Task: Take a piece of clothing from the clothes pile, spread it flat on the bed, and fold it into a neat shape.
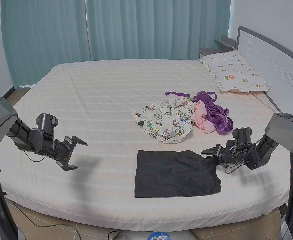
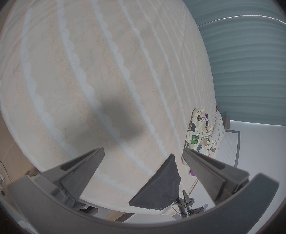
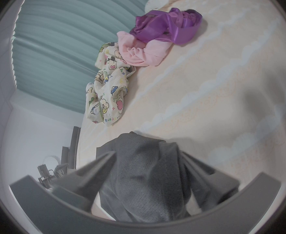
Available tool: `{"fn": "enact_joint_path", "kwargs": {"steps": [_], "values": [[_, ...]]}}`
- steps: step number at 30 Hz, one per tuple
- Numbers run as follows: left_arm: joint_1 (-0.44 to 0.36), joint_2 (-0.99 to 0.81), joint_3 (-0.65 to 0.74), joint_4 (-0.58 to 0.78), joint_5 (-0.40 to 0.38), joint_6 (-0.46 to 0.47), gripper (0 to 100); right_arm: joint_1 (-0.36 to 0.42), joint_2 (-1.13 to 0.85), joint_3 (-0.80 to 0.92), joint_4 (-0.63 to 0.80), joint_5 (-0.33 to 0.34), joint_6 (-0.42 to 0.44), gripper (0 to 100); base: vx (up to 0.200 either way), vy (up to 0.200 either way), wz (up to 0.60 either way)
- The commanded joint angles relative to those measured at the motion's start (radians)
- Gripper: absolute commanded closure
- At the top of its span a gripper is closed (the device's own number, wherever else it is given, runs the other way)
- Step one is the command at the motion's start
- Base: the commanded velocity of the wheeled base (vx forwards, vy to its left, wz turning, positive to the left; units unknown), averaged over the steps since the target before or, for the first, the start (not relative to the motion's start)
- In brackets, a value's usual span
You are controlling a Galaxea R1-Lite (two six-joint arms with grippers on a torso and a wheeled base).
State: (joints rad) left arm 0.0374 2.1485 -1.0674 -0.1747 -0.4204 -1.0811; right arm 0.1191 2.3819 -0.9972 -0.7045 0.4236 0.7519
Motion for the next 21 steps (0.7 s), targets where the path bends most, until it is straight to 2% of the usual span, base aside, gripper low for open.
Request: {"fn": "enact_joint_path", "kwargs": {"steps": [1,10,13,15,21], "values": [[-0.001,0.002,0.0,0.0,0.002,0.0,0,0.005,0.002,-0.027,0.039,0.0,0.006,100,0.0,0.0,0.0],[-0.007,0.008,-0.002,0.0,0.019,0.0,0,-0.001,-0.001,-0.041,0.031,-0.006,0.015,100,0.0,0.0,0.0],[-0.007,0.008,-0.002,0.0,0.019,0.0,0,-0.001,-0.003,-0.038,0.03,-0.037,0.012,100,0.0,0.0,0.0],[-0.007,0.008,-0.002,0.0,0.019,0.0,0,-0.006,0.0,-0.041,0.03,-0.092,0.0,100,0.0,0.0,0.0],[-0.007,0.008,-0.002,0.0,0.019,0.0,0,-0.006,0.008,-0.037,0.028,-0.121,-0.059,100,0.0,0.0,0.0]]}}
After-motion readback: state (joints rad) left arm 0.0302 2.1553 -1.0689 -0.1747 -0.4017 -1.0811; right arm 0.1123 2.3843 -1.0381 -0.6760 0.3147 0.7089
